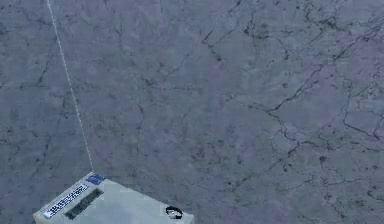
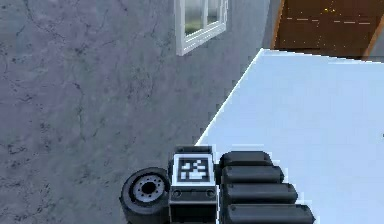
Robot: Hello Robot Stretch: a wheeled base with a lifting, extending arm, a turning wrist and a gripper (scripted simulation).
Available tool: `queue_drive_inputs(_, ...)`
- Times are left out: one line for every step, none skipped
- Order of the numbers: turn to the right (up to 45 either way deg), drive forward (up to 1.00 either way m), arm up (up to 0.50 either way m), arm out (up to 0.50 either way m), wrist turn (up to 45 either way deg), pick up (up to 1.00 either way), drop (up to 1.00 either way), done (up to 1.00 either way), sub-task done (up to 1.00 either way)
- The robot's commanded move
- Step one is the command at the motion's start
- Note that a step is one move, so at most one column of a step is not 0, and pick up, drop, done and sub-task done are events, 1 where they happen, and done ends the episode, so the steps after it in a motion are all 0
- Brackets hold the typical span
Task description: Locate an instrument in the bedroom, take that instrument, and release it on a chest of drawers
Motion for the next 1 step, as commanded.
queue_drive_inputs(24.0,0.00,0.00,0.00,0.0,0.00,0.00,0.00,0.00)
